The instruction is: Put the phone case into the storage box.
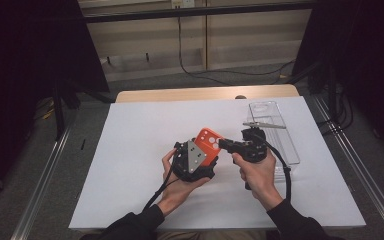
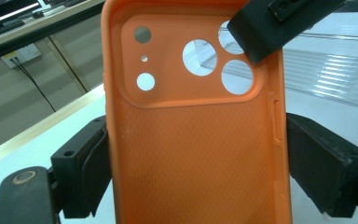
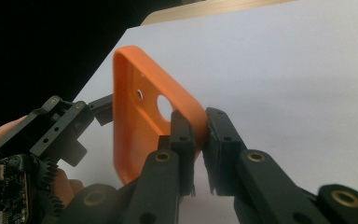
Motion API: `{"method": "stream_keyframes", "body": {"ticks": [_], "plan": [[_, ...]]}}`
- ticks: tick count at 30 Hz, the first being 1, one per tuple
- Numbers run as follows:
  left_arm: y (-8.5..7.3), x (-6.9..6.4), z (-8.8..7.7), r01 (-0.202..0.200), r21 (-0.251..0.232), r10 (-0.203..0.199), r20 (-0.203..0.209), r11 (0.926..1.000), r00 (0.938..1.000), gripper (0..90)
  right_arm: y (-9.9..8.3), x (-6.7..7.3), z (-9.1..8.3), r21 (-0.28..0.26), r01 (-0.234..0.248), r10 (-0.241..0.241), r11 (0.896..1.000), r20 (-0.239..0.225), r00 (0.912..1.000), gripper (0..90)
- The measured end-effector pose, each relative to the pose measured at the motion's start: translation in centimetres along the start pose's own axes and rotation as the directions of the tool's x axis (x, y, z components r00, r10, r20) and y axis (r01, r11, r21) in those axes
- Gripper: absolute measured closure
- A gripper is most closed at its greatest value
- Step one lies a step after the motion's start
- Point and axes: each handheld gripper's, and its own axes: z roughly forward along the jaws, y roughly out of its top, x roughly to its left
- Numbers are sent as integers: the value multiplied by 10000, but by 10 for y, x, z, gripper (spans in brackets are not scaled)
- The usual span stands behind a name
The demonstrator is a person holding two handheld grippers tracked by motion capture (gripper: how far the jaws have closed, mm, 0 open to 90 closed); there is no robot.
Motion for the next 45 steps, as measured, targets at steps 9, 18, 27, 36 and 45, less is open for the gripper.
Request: {"method": "stream_keyframes", "body": {"ticks": [9,18,27,36,45], "plan": [[0,5,1,337,54,-340,485,9994,9982,82,0,0,-1,-67,153,-153,9999,-20,9999,826],[1,8,-2,828,93,-833,1005,9965,9914,55,2,-5,-2,-238,338,-335,9991,145,9993,827],[3,20,-13,1129,-174,-1102,1163,9935,9871,35,4,-8,-5,-393,553,-542,9977,287,9981,827],[-1,36,-21,1259,50,-1258,998,9920,9870,26,5,-11,-8,-530,727,-706,9959,401,9967,826],[-9,43,-31,1316,208,-1326,540,9911,9897,34,7,-15,-12,-699,940,-905,9931,512,9946,826]]}}
